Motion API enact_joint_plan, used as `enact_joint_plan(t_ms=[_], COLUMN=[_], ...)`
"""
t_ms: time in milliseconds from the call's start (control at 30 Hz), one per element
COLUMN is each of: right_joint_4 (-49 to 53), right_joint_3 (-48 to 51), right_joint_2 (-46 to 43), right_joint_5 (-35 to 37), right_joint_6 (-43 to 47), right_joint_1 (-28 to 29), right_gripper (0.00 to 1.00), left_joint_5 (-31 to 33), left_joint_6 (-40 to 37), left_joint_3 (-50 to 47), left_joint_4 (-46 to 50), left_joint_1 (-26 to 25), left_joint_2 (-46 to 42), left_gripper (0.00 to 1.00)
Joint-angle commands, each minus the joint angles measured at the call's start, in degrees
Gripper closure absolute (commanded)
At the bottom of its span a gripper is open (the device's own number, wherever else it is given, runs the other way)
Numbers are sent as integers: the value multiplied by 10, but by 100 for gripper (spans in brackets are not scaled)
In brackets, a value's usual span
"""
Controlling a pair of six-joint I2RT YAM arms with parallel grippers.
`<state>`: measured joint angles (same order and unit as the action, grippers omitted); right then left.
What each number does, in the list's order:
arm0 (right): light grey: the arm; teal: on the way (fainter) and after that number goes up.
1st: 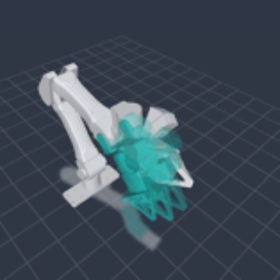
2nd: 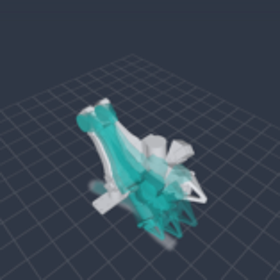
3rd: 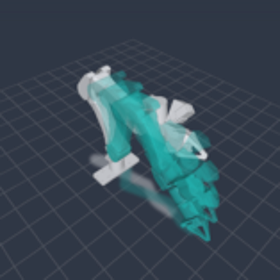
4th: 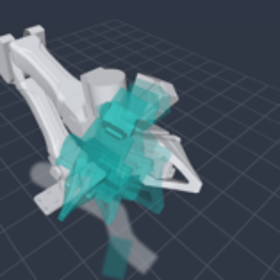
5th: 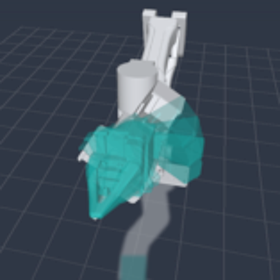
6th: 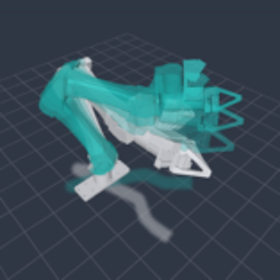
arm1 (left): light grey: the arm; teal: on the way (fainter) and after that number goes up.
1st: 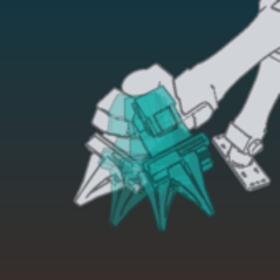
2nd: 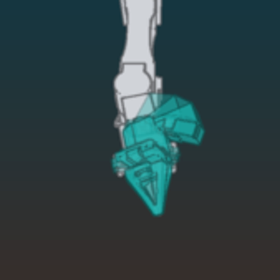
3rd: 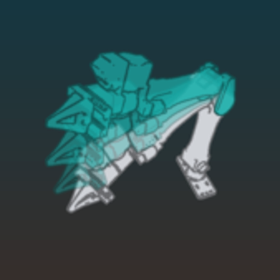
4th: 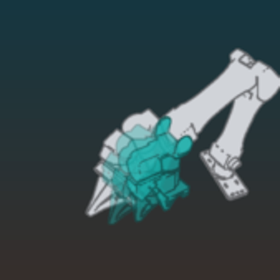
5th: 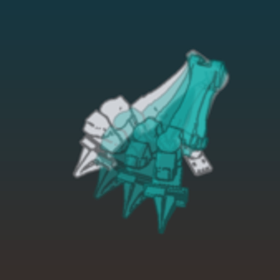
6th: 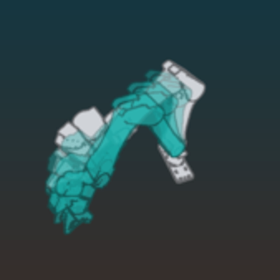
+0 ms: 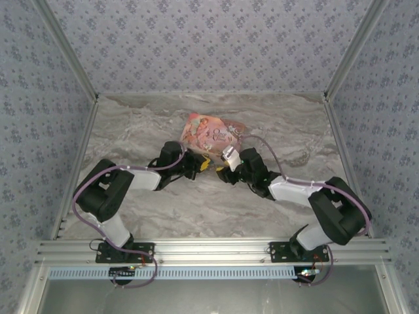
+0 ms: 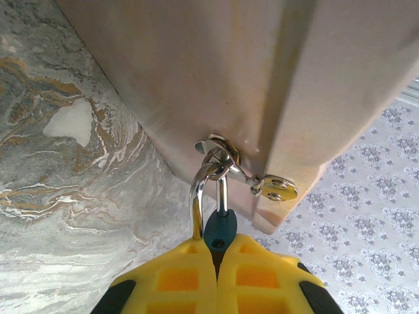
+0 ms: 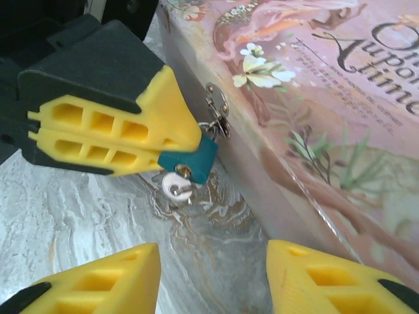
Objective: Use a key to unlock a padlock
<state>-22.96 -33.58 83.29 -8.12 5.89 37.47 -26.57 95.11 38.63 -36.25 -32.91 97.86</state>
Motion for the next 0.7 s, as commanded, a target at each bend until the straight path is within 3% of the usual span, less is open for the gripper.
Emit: enact_joint_plan(t_ms=[0,133,400,667], right_joint_4=[-12,-12,-11,-2], right_joint_3=[19,27,24,19], right_joint_2=[-31,-49,-50,-50], right_joint_5=[37,56,74,80], right_joint_6=[22,30,39,47], right_joint_1=[-1,-3,-3,-4], right_gripper=[46,37,33,32], left_joint_5=[-8,-9,-6,4], left_joint_6=[-13,-13,-10,-17], left_joint_3=[1,0,-6,-15], left_joint_4=[-14,-15,-24,-31], left_joint_1=[2,0,-4,-4], left_joint_2=[-5,4,32,44], left_gripper=[100,100,99,81])
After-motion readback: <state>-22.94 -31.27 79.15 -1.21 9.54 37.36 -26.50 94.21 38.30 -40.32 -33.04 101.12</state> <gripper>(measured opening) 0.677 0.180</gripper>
